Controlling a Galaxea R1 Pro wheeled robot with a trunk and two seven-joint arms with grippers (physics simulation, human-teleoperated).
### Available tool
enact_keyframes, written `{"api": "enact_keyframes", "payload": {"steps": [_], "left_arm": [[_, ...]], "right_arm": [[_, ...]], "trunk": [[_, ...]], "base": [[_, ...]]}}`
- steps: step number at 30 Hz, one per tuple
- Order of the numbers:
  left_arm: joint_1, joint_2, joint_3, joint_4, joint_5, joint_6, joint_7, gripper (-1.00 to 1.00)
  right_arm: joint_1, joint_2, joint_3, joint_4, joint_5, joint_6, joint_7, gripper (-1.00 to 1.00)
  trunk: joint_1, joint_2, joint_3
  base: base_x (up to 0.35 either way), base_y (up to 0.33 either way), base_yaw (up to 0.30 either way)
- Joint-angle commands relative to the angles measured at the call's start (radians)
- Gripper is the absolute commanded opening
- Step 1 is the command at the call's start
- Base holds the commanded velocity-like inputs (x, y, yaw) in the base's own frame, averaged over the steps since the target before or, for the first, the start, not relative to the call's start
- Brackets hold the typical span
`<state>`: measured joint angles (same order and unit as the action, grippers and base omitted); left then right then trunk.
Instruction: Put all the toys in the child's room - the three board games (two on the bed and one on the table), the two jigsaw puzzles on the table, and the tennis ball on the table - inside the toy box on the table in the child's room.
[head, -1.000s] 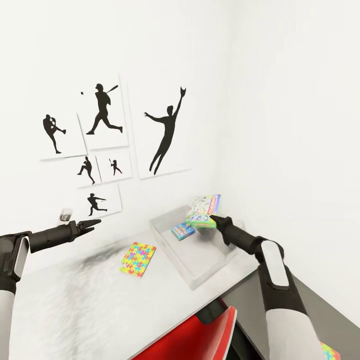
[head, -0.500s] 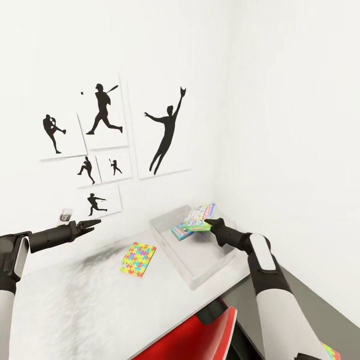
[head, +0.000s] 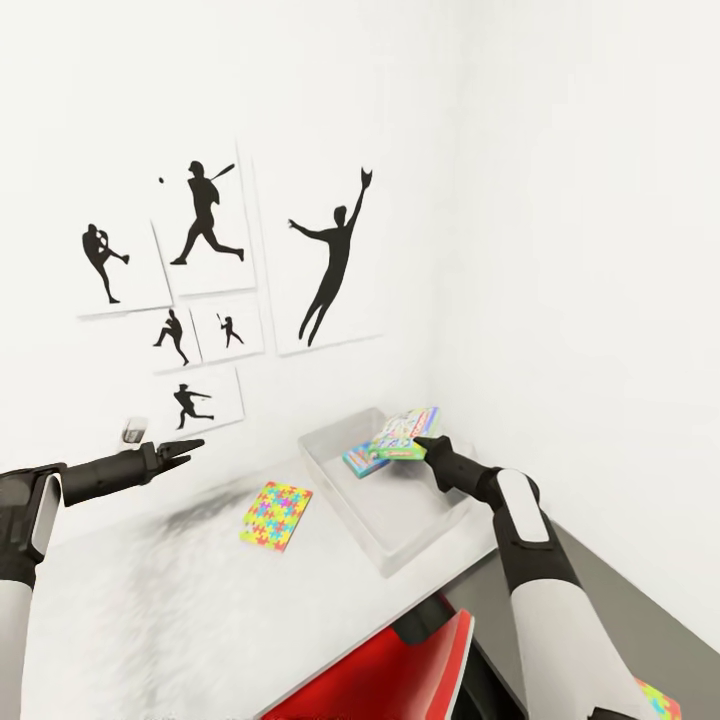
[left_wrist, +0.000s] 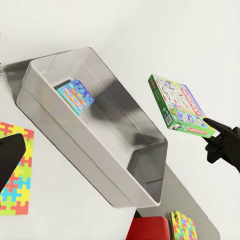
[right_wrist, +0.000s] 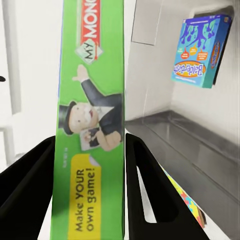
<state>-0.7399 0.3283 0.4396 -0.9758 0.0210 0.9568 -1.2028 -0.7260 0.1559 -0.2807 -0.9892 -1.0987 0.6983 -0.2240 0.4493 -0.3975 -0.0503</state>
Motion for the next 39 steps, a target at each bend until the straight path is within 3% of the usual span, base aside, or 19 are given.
{"api": "enact_keyframes", "payload": {"steps": [1, 29, 39], "left_arm": [[-0.001, 0.000, 0.001, 0.000, 0.002, 0.010, -0.002, 1.00], [-0.001, 0.000, 0.001, 0.000, 0.003, 0.010, -0.004, 1.00], [-0.001, 0.000, 0.001, 0.000, 0.003, 0.011, -0.004, 1.00]], "right_arm": [[-0.001, 0.001, -0.003, 0.004, -0.013, 0.003, -0.009, -1.00], [-0.003, -0.009, -0.021, 0.023, -0.013, 0.002, -0.008, -1.00], [-0.003, -0.010, -0.020, 0.024, -0.016, -0.036, -0.010, -1.00]], "trunk": [[0.001, -0.003, -0.004], [0.001, -0.003, -0.049], [0.001, -0.003, -0.057]], "base": [[0.000, 0.000, 0.051], [0.000, 0.000, 0.066], [0.000, 0.000, 0.034]]}}
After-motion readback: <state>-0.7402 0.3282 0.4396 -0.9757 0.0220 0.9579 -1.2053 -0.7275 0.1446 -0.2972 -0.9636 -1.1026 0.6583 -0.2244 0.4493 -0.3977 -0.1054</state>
